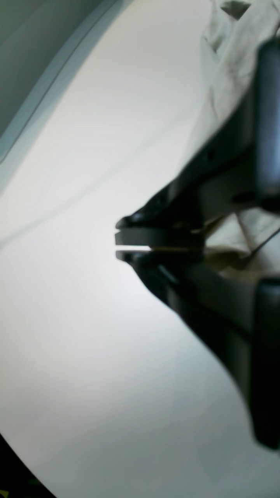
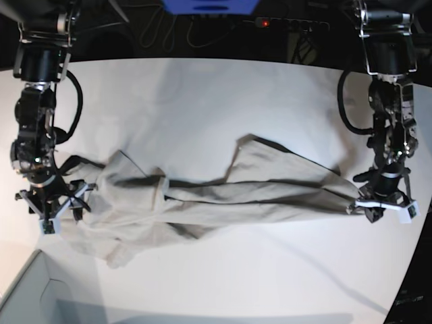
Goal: Layout the t-shirt on the table in an organized manner, then fold the t-shirt properly
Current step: 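Grasp the shirt edge with both grippers, holding it taut, then lift the held shirt edge with both grippers and swing it over the table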
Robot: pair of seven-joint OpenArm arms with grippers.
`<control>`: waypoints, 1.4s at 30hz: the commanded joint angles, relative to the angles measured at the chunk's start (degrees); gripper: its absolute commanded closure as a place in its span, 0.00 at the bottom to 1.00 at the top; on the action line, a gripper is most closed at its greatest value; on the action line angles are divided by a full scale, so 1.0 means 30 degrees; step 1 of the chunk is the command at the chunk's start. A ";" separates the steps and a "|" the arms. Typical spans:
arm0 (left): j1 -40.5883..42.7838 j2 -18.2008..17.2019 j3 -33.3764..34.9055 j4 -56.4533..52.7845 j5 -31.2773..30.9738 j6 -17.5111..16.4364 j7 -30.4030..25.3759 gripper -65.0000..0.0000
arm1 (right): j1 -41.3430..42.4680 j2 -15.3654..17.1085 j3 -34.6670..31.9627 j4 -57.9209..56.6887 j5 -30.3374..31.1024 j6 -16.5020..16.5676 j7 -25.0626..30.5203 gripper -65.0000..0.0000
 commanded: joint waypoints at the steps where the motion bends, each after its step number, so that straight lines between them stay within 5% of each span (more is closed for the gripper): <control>1: -0.0370 -0.0268 -0.0067 0.0338 0.0017 -0.0091 -0.0483 1.00 | -0.0565 0.0141 -0.0035 0.0875 0.0125 0.0162 0.0388 0.44; 13: 0.0656 -0.0268 -0.0185 0.0338 0.0017 -0.0091 -0.0541 1.00 | -0.3407 -0.3639 -0.0064 0.1491 0.0125 0.0192 0.0417 0.44; 28: 0.1857 -0.0268 -0.0243 0.0309 -0.0071 -0.0091 -0.0600 1.00 | -0.1151 -0.3112 -0.0006 -0.4810 0.0125 0.0162 0.0564 0.45; 31: 0.1887 -0.0268 -0.0243 0.0309 -0.0042 -0.0091 -0.0600 1.00 | -0.1298 -0.2995 -0.0152 -0.4985 0.0096 0.0162 0.0564 0.62; 34: 0.1974 -0.0356 -0.0243 0.0367 -0.0159 -0.0091 -0.0629 1.00 | -0.1385 -0.2907 -0.0094 -0.4956 0.0096 0.0162 0.0388 1.00; 42: 0.1769 -0.0444 -0.0302 0.0895 -0.0042 -0.0091 -0.0659 1.00 | -0.3759 -0.2497 -0.0006 0.2399 0.0125 0.0192 -0.1195 1.00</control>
